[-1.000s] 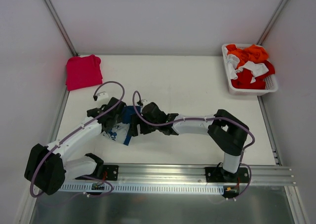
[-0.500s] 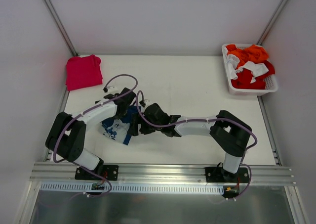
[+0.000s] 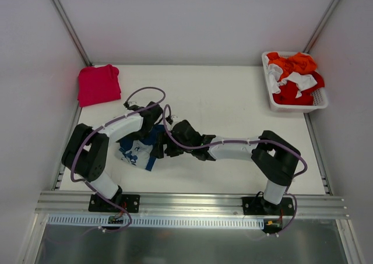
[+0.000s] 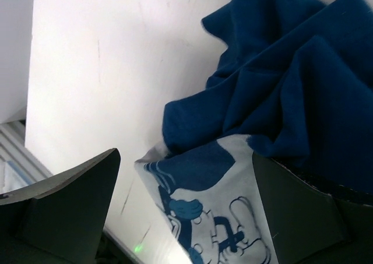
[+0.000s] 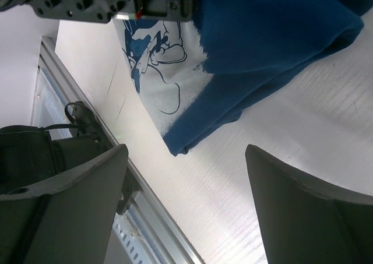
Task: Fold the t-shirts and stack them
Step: Put the neatly folded tshirt into the corner of the board with both arms
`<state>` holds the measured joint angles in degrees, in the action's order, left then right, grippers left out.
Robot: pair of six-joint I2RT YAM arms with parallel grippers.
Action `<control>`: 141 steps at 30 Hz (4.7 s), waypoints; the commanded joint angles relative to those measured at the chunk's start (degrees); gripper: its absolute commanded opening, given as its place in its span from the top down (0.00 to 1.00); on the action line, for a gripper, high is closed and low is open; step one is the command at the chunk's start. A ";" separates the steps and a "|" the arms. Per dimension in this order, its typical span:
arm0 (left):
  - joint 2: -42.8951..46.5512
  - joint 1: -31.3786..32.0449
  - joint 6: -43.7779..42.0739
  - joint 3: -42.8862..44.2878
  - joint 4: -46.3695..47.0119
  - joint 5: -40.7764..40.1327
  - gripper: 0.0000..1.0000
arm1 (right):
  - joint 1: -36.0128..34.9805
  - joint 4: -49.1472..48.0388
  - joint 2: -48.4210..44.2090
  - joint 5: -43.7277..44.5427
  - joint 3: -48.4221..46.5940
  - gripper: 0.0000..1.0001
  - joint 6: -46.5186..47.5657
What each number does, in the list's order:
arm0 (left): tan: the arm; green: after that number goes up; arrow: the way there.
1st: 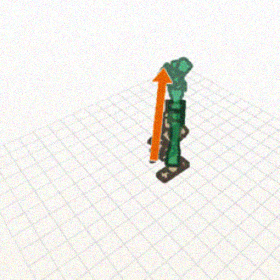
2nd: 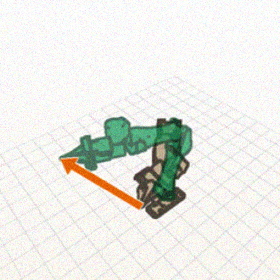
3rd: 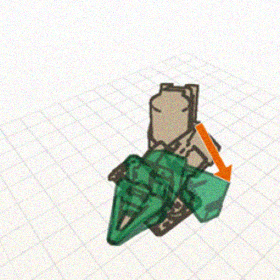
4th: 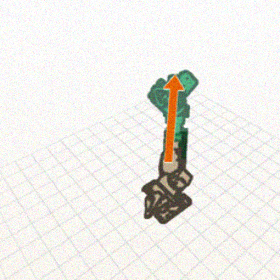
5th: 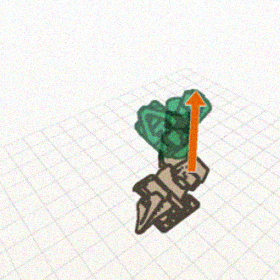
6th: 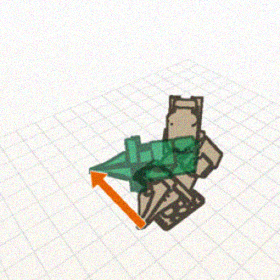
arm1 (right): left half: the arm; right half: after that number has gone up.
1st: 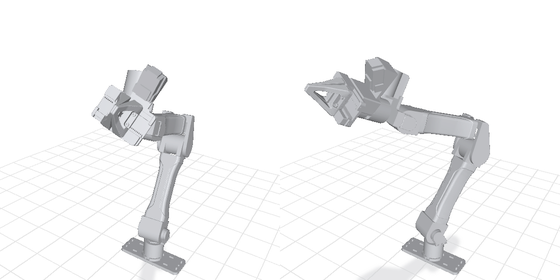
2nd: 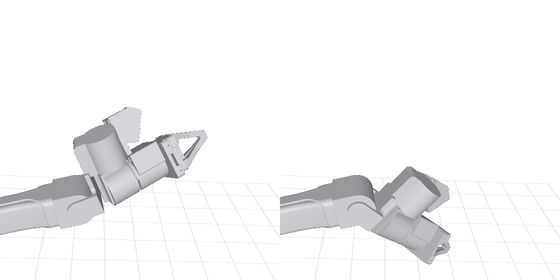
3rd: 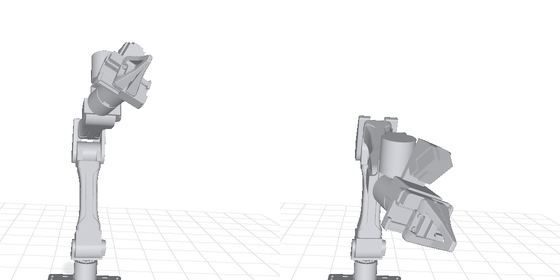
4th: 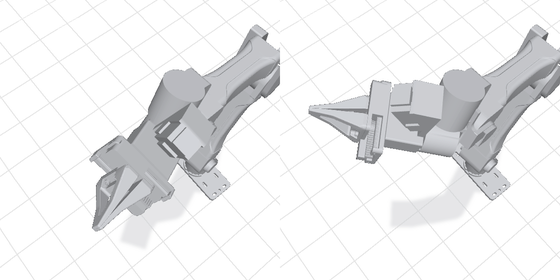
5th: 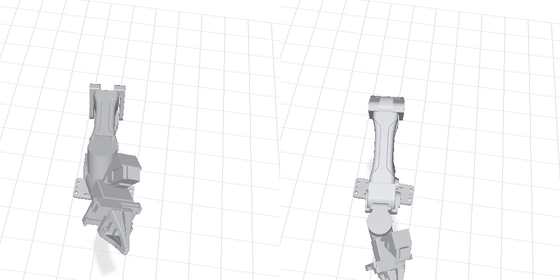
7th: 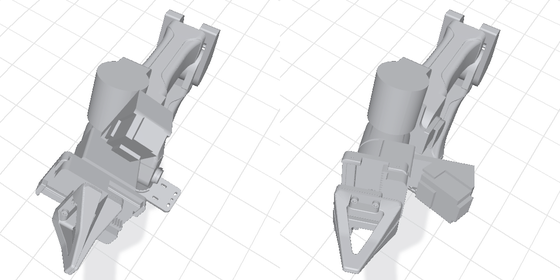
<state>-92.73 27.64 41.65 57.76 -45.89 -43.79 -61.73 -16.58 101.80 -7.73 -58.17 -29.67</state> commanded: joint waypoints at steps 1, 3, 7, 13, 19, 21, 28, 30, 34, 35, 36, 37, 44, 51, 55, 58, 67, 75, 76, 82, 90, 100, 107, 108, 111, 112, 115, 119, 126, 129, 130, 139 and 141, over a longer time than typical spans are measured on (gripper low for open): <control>1.67 -0.74 3.09 0.69 -7.02 -1.30 0.01 | 0.04 -4.24 -0.37 -1.59 1.48 0.14 -1.44; 4.04 -0.66 3.18 -0.62 -7.11 -1.65 0.01 | 0.21 -4.69 -0.72 -1.33 2.71 0.14 -1.62; 4.23 -0.92 3.53 -0.45 -8.07 -0.94 0.01 | 0.30 -4.69 -2.13 -1.32 3.94 0.14 -1.09; -1.31 -2.68 3.80 0.16 -6.94 1.78 0.01 | 0.30 -5.04 -3.01 -1.24 4.82 0.14 -0.91; -2.37 -3.82 -1.31 2.09 -0.79 9.15 0.01 | 0.39 -5.04 -2.75 -0.71 3.60 0.14 -0.21; -3.51 -4.34 -2.18 2.53 -0.34 10.38 0.01 | 0.47 -5.22 -1.26 -0.45 2.89 0.14 -0.04; -5.62 -4.87 -2.80 2.80 2.12 13.29 0.01 | 2.41 -9.79 6.65 -6.50 -1.24 0.14 -3.11; -5.88 -5.40 -4.11 2.45 4.74 17.85 0.01 | 2.41 -10.14 7.27 -6.42 -1.33 0.14 -3.81; -5.63 -5.14 -3.95 1.22 6.69 22.16 0.01 | 3.28 -10.23 5.08 -5.46 1.21 0.14 -3.99; -5.27 -4.88 -3.60 0.78 6.86 22.52 0.01 | 3.55 -10.05 4.29 -5.20 2.18 0.14 -3.99; -4.23 -3.92 -2.81 -0.27 7.30 23.04 0.01 | 4.33 -10.14 2.28 -4.76 4.01 0.14 -3.99; -3.61 -3.12 -2.19 -0.80 7.39 23.22 0.01 | 4.69 -9.97 1.13 -4.41 4.99 0.14 -3.82; 4.13 6.54 5.19 -4.93 7.30 25.07 0.01 | 6.10 -0.66 -9.05 0.95 8.60 0.14 1.01; 9.75 17.88 12.22 -5.90 6.25 24.72 0.01 | 6.01 11.38 -18.46 7.72 9.83 0.13 4.53; 13.35 25.25 16.26 -4.85 3.97 20.60 0.02 | 6.01 15.08 -23.30 12.38 12.20 0.13 5.15; 16.25 27.37 17.41 -5.37 3.96 17.96 0.03 | 6.01 16.31 -26.55 13.52 14.31 0.13 4.89; 11.27 27.12 14.60 -5.20 2.48 12.86 0.02 | 3.47 26.77 -30.35 19.24 13.53 0.12 3.83; 2.64 27.12 15.83 -2.30 -0.87 10.92 0.01 | 1.00 25.90 -22.28 18.28 12.30 0.12 2.25; 2.73 27.12 15.92 -2.38 -0.96 10.75 0.01 | 0.92 25.20 -21.39 18.01 12.03 0.12 2.16; 7.12 27.03 16.54 -4.05 -2.10 8.72 0.01 | 0.12 22.65 -15.06 15.73 10.28 0.12 1.63; 5.02 26.77 15.04 -4.58 -1.75 6.79 0.01 | -0.93 20.10 -10.92 14.58 7.90 0.12 0.93; 23.88 30.45 13.82 -5.99 -0.53 0.99 0.01 | -1.28 26.32 -16.89 17.13 6.77 0.13 3.38; 55.31 31.16 -10.04 -11.69 21.22 11.59 0.01 | -5.24 43.72 -34.27 33.37 -0.88 0.12 11.73; 58.07 31.16 -12.18 -12.14 23.19 12.67 0.01 | -5.32 47.04 -39.78 34.96 -1.33 0.10 12.18; 65.03 31.07 -18.61 -12.67 26.38 12.95 0.01 | -5.06 47.17 -50.86 37.43 0.95 0.01 14.37; 65.74 30.99 -20.80 -13.10 26.55 12.51 0.01 | -4.54 46.29 -53.00 37.17 3.13 0.01 14.73; 65.31 29.59 -19.34 -14.07 26.99 17.31 0.01 | -3.04 46.02 -57.85 36.91 6.13 0.01 13.85; 63.46 23.71 -16.08 -16.00 30.59 27.69 0.01 | -1.55 44.71 -57.24 33.66 10.17 0.00 11.74; 61.36 -6.77 -4.22 -27.23 44.45 68.70 0.01 | -1.37 39.52 -53.46 29.17 12.47 0.00 9.90; 55.13 -20.93 6.58 -35.39 61.92 87.25 0.01 | -1.20 38.29 -52.67 29.08 13.17 0.01 9.72; 51.46 -23.83 11.21 -37.09 67.02 90.60 0.01 | -1.19 38.03 -52.75 29.17 13.52 0.00 9.72; 46.23 -30.01 2.65 -38.16 62.95 82.65 0.04 | 1.53 23.36 -44.33 24.96 18.62 0.00 7.61; 45.97 -30.10 2.74 -39.21 63.03 82.38 0.05 | 3.02 17.50 -39.95 22.06 19.58 0.01 6.91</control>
<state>-47.33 -1.98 46.39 18.74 14.46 38.74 -60.29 11.97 57.32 18.44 -39.99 -20.86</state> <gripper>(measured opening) 0.960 0.993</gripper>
